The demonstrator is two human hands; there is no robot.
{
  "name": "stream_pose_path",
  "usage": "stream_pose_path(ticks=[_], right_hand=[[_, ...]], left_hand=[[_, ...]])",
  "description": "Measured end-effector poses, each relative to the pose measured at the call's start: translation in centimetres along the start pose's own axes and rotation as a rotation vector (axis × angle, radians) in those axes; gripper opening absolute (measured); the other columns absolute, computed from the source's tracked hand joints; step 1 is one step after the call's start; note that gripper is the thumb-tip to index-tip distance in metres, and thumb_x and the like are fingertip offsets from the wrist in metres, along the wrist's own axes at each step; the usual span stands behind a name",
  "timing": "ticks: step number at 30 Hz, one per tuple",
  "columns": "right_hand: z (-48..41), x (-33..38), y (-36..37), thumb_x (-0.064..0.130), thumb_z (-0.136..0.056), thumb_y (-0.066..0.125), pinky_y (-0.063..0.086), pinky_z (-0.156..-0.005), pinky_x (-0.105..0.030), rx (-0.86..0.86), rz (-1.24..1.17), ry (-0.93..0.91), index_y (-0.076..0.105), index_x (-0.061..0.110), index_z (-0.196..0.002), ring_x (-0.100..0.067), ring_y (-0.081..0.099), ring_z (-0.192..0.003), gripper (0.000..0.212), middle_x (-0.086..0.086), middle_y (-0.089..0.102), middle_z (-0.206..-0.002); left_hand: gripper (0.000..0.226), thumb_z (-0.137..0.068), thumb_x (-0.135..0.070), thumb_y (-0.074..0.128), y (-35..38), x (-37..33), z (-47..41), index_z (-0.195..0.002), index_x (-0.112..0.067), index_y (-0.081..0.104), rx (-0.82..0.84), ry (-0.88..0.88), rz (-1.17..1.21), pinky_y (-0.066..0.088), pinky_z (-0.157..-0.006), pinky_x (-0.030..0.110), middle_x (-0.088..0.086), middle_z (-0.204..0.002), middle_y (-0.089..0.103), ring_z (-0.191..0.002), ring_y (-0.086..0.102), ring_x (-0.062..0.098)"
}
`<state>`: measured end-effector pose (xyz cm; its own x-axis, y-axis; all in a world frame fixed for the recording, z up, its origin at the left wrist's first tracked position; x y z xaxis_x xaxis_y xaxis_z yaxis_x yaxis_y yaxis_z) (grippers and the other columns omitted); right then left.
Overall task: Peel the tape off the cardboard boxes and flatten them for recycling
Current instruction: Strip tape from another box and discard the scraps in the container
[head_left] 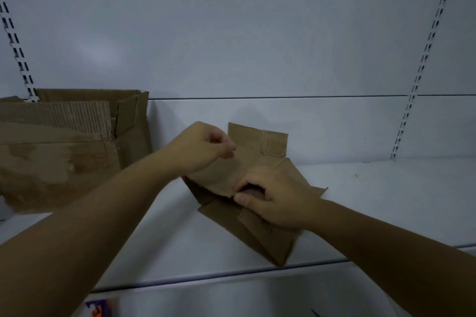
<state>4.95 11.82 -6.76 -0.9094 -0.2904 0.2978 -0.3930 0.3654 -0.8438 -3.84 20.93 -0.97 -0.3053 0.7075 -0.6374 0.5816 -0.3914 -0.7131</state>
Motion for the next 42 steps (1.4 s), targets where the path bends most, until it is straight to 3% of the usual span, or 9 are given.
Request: stream_pose_path(ticks=[4, 7, 10, 13, 16, 24, 29, 37, 42], right_hand=[[0.7, 0.4, -0.3, 0.044, -0.086, 0.057, 0.047, -0.09, -0.025, 0.014, -0.145, -0.006, 0.067, 0.024, -0.105, 0.0, 0.056, -0.102, 0.029, 0.012, 0.066, -0.107], [1.6, -1.8, -4.3, 0.027, -0.089, 0.059, 0.05, -0.082, -0.021, -0.266, -0.258, 0.063, 0.071, 0.021, -0.094, -0.001, 0.062, -0.09, 0.014, 0.011, 0.069, -0.093], [3.2, -7.8, -7.8, 0.016, -0.093, 0.056, 0.053, -0.086, -0.032, -0.525, -0.441, 0.428, 0.066, 0.021, -0.085, -0.015, 0.064, -0.093, 0.014, 0.0, 0.068, -0.091], [4.3, -9.6, -4.7, 0.025, -0.092, 0.057, 0.05, -0.092, -0.026, -0.079, -0.546, 0.603, 0.063, 0.023, -0.104, -0.013, 0.063, -0.103, 0.013, 0.004, 0.067, -0.104], [4.9, -7.7, -2.5, 0.039, -0.091, 0.057, 0.044, -0.074, -0.003, 0.216, -0.415, 0.559, 0.054, 0.04, -0.109, 0.01, 0.059, -0.092, 0.019, 0.023, 0.06, -0.106], [5.7, -5.7, -1.8, 0.024, -0.093, 0.057, 0.046, -0.048, -0.019, 0.146, -0.916, 0.816, 0.064, 0.016, -0.105, -0.012, 0.06, -0.066, 0.016, -0.001, 0.065, -0.085], [6.3, -6.1, -1.4, 0.012, -0.087, 0.063, 0.056, -0.077, -0.035, 0.198, -1.144, 0.828, 0.063, 0.008, -0.108, -0.022, 0.068, -0.086, 0.022, -0.009, 0.07, -0.096], [8.0, -8.3, -2.4, 0.027, -0.075, 0.078, 0.044, -0.049, -0.016, 0.313, -0.428, 0.717, 0.06, 0.015, -0.082, -0.008, 0.056, -0.069, 0.023, 0.004, 0.059, -0.079], [7.4, -7.6, -5.1, 0.051, -0.089, 0.047, 0.045, -0.081, -0.026, 0.08, 0.288, 0.492, 0.051, 0.026, -0.104, -0.012, 0.052, -0.091, 0.029, 0.005, 0.056, -0.108]], left_hand=[[0.056, -0.097, -0.052, 0.036, 5.6, 4.3, -2.0, -0.147, -0.027, 0.03, 0.308, 0.019, -0.397, 0.023, -0.115, 0.035, -0.002, -0.154, 0.029, -0.14, 0.028, 0.016], [0.086, -0.076, -0.079, -0.008, 7.4, 6.7, -2.0, -0.148, -0.034, 0.0, 0.326, 0.135, -0.619, 0.006, -0.119, 0.044, -0.004, -0.16, 0.003, -0.147, -0.002, 0.016], [0.095, -0.057, -0.094, -0.009, 7.3, 7.6, -1.4, -0.141, -0.051, 0.0, 0.365, 0.116, -0.416, 0.001, -0.12, 0.04, -0.013, -0.159, 0.001, -0.145, -0.004, 0.006], [0.091, -0.06, -0.096, 0.006, 7.4, 7.7, -0.2, -0.141, -0.056, 0.019, 0.438, 0.114, -0.33, 0.0, -0.119, 0.039, -0.018, -0.157, 0.009, -0.144, 0.004, 0.002], [0.104, -0.057, -0.097, 0.006, 6.8, 7.8, -0.6, -0.141, -0.043, 0.035, 0.423, 0.129, -0.473, 0.018, -0.117, 0.036, -0.008, -0.153, 0.031, -0.14, 0.025, 0.011], [0.059, -0.094, -0.062, 0.028, 6.8, 4.8, -1.5, -0.134, -0.025, 0.052, 0.699, -0.431, -0.417, 0.034, -0.109, 0.043, -0.002, -0.125, 0.056, -0.116, 0.05, 0.02], [0.069, -0.09, -0.07, 0.016, 9.5, 3.4, -1.1, -0.149, -0.033, 0.026, 0.679, -0.408, -0.323, 0.017, -0.117, 0.042, -0.003, -0.153, 0.03, -0.139, 0.031, 0.02], [0.066, -0.094, -0.063, 0.012, 13.2, 6.1, 0.1, -0.15, -0.035, -0.007, 0.496, -0.214, -0.721, -0.001, -0.115, 0.057, -0.007, -0.159, -0.011, -0.147, -0.008, 0.02], [0.066, -0.091, -0.066, 0.011, 13.6, 6.3, -0.2, -0.149, -0.038, -0.003, 0.322, -0.273, -0.646, -0.004, -0.113, 0.059, -0.007, -0.16, -0.007, -0.147, -0.008, 0.02]])
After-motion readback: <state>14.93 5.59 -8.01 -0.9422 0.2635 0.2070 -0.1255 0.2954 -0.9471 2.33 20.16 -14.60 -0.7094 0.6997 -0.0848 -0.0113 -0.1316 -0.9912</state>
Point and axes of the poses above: each hand's wrist, its own z-axis away from the middle knuckle, its own y-axis out of the palm, x = y × z, the point moved 7 cm from there along -z, towards the middle knuckle
